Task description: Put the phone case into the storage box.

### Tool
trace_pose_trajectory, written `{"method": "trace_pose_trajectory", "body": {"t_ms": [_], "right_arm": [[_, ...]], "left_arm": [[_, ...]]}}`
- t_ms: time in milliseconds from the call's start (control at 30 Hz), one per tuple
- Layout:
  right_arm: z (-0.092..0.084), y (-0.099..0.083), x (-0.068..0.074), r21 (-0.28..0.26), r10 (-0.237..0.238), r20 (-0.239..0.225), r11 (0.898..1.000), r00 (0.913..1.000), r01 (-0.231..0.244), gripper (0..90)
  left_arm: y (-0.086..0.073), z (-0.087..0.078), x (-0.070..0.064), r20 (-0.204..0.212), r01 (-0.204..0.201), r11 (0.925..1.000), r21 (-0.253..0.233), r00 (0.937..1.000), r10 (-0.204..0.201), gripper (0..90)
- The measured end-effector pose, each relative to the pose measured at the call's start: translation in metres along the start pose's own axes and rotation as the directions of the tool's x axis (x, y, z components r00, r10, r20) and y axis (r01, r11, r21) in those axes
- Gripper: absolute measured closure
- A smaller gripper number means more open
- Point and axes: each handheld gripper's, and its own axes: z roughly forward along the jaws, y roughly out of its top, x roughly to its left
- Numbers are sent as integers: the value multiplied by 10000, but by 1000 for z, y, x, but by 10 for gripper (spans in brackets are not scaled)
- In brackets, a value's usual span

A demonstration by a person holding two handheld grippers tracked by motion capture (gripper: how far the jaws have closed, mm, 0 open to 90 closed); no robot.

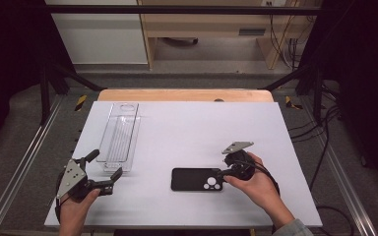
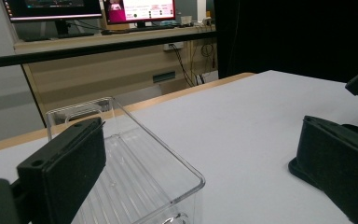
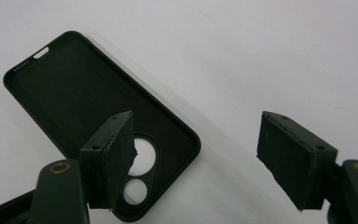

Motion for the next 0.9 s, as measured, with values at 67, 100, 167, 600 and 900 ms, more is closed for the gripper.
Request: {"method": "trace_pose_trajectory", "body": {"t_ms": [67,100,167,600,900], "right_arm": [[0,0,0,10,19,33,10000,10000,-19,281],[1,0,0,62,30,59,10000,10000,-30,284],[2,-1,0,119,55,46,9999,10000,-56,286],[10,-9,4,640,424,21,9970,9991,-424,354],[14,-14,5,858,629,18,9943,9980,-629,413]], "left_arm": [[0,0,0,-1,-9,10000,3,10000,9,10],[0,0,0,-1,-11,10000,5,10000,11,10],[0,0,0,-1,-11,10000,5,10000,11,10],[0,0,-1,16,-27,10000,-3,10000,27,10],[1,0,-2,26,-14,10000,-23,10000,15,10]]}}
